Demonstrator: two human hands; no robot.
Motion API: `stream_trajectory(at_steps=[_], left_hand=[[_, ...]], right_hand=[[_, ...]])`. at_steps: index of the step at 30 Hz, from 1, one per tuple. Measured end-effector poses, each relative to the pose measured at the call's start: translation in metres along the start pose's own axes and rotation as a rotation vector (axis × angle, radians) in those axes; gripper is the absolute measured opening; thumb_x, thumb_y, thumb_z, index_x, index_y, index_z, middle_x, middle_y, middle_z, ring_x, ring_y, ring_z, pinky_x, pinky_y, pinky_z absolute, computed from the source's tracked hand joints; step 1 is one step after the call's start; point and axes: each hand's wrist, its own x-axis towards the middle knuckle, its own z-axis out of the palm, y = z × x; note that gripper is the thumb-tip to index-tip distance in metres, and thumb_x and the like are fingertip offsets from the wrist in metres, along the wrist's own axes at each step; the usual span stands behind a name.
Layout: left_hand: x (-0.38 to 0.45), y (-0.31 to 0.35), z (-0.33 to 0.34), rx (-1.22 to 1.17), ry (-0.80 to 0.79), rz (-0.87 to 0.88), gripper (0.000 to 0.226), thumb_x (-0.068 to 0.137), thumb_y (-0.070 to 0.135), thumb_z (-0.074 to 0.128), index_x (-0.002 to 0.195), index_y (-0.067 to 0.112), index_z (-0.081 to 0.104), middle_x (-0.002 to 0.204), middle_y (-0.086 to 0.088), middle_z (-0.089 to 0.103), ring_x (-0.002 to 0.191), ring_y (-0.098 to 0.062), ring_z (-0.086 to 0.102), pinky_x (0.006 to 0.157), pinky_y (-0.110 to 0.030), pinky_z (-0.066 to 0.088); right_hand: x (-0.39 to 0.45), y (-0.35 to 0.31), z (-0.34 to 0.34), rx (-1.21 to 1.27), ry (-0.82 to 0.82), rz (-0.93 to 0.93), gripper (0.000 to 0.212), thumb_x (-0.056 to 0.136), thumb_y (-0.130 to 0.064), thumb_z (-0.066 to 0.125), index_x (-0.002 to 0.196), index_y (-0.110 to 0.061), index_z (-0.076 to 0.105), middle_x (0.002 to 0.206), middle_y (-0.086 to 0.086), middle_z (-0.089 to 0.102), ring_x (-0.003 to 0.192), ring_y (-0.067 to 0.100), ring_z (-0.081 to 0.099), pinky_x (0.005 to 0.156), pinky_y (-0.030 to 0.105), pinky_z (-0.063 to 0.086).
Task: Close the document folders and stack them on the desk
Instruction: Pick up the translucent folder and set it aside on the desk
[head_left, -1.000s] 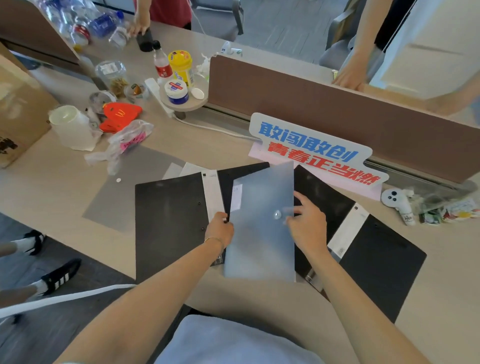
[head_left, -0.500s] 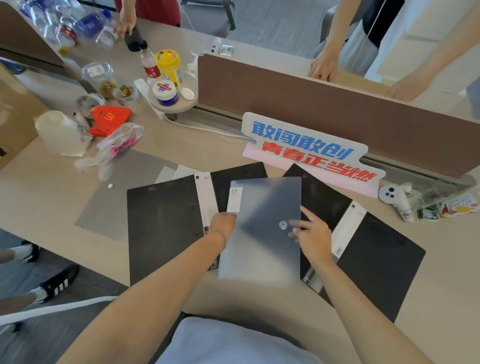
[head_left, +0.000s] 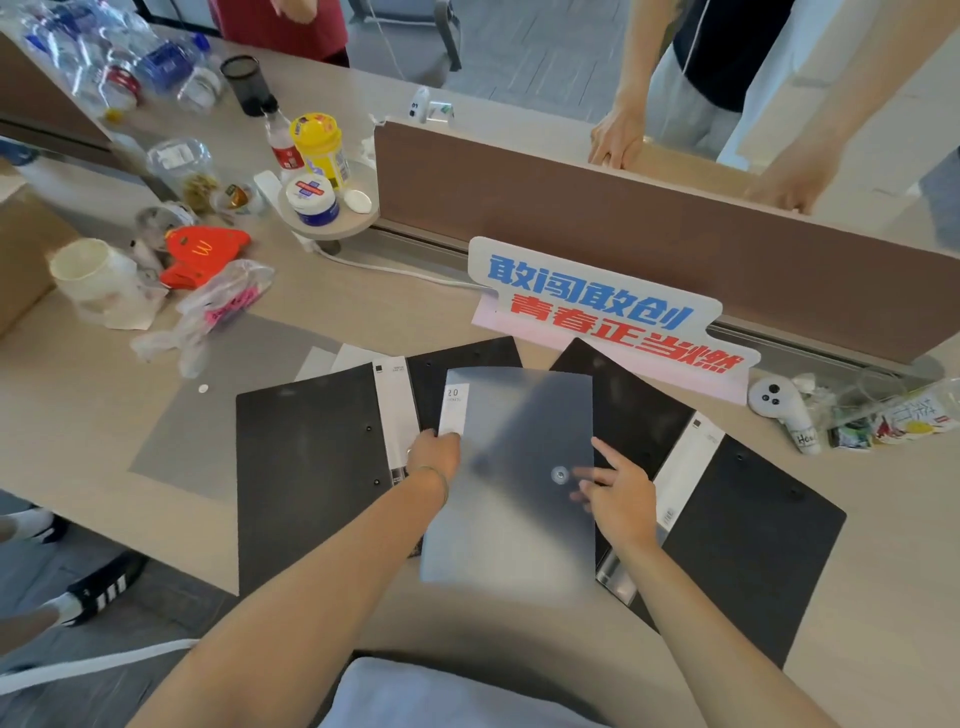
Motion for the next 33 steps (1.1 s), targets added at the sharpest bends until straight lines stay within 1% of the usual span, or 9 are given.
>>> stream_trajectory(at_steps=[3, 7, 10, 14, 20, 23, 28, 31, 33], left_hand=[[-0.004, 0.006, -0.015, -0.082, -0.005, 0.04, 0.033, 0.092, 0.022, 0.06, 0.117, 0.003, 0.068, 0.112, -0.015, 0.07, 0.103, -0.035, 0.066, 0.1, -0.048, 0.053], [-0.015, 0.012, -0.035, -0.121, 0.026, 0.093, 0.023, 0.094, 0.019, 0.063, 0.115, 0.015, 0.054, 0.119, -0.014, 0.065, 0.108, -0.033, 0.064, 0.098, -0.049, 0.054], [-0.028, 0.013, -0.048, -0.125, 0.074, 0.185, 0.026, 0.096, 0.018, 0.061, 0.12, 0.013, 0.053, 0.121, -0.012, 0.063, 0.108, -0.027, 0.062, 0.093, -0.041, 0.053], [-0.056, 0.025, -0.067, -0.169, 0.126, 0.334, 0.024, 0.097, 0.015, 0.059, 0.12, 0.008, 0.056, 0.113, -0.007, 0.064, 0.09, -0.011, 0.06, 0.069, -0.02, 0.044], [-0.09, 0.046, -0.089, -0.219, 0.159, 0.478, 0.019, 0.099, 0.012, 0.057, 0.117, 0.012, 0.055, 0.103, -0.001, 0.066, 0.086, -0.008, 0.062, 0.068, -0.02, 0.048], [-0.101, 0.053, -0.097, -0.189, 0.189, 0.536, 0.019, 0.099, 0.013, 0.057, 0.118, 0.012, 0.054, 0.101, -0.001, 0.066, 0.087, -0.011, 0.063, 0.06, -0.011, 0.05], [-0.115, 0.065, -0.109, -0.196, 0.251, 0.597, 0.013, 0.098, 0.011, 0.058, 0.111, 0.013, 0.056, 0.092, 0.003, 0.065, 0.079, -0.007, 0.059, 0.062, -0.012, 0.045], [-0.117, 0.069, -0.107, -0.218, 0.23, 0.597, 0.013, 0.099, 0.014, 0.058, 0.112, 0.013, 0.055, 0.098, 0.001, 0.064, 0.083, -0.007, 0.059, 0.064, -0.013, 0.045], [-0.118, 0.071, -0.096, -0.2, 0.205, 0.6, 0.016, 0.1, 0.016, 0.055, 0.115, 0.012, 0.052, 0.101, 0.002, 0.061, 0.086, -0.007, 0.057, 0.068, -0.017, 0.044]], right_hand=[[0.003, 0.005, -0.001, 0.031, 0.013, 0.016, 0.054, 0.094, -0.003, 0.065, 0.141, -0.028, 0.057, 0.102, -0.009, 0.076, 0.072, 0.002, 0.075, 0.075, 0.025, 0.061], [0.006, 0.008, 0.005, 0.073, -0.033, 0.015, 0.057, 0.094, -0.001, 0.064, 0.143, -0.029, 0.054, 0.099, -0.013, 0.075, 0.075, 0.003, 0.075, 0.073, 0.024, 0.061], [0.006, 0.009, 0.02, 0.098, -0.051, -0.007, 0.061, 0.093, 0.001, 0.063, 0.145, -0.029, 0.052, 0.094, -0.017, 0.075, 0.079, 0.005, 0.075, 0.085, 0.038, 0.062], [0.007, 0.004, 0.042, 0.195, -0.101, -0.009, 0.061, 0.094, -0.003, 0.064, 0.148, -0.026, 0.048, 0.1, -0.014, 0.074, 0.097, 0.014, 0.071, 0.097, 0.049, 0.057], [0.005, -0.023, 0.061, 0.449, -0.213, 0.061, 0.055, 0.099, -0.01, 0.059, 0.151, -0.022, 0.044, 0.121, -0.006, 0.068, 0.121, 0.018, 0.062, 0.112, 0.045, 0.045], [0.0, -0.035, 0.064, 0.562, -0.336, 0.046, 0.061, 0.098, -0.016, 0.063, 0.153, -0.026, 0.039, 0.134, -0.004, 0.064, 0.131, 0.018, 0.055, 0.116, 0.045, 0.039], [-0.004, -0.047, 0.072, 0.605, -0.396, 0.062, 0.066, 0.096, -0.028, 0.065, 0.154, -0.035, 0.033, 0.137, -0.001, 0.06, 0.127, 0.019, 0.056, 0.109, 0.041, 0.043], [-0.007, -0.053, 0.062, 0.634, -0.303, 0.001, 0.061, 0.097, -0.022, 0.064, 0.151, -0.029, 0.038, 0.12, 0.002, 0.067, 0.11, 0.017, 0.065, 0.095, 0.036, 0.05], [-0.008, -0.051, 0.049, 0.642, -0.211, -0.06, 0.057, 0.096, -0.021, 0.066, 0.148, -0.027, 0.043, 0.111, 0.006, 0.069, 0.103, 0.02, 0.069, 0.093, 0.04, 0.056]])
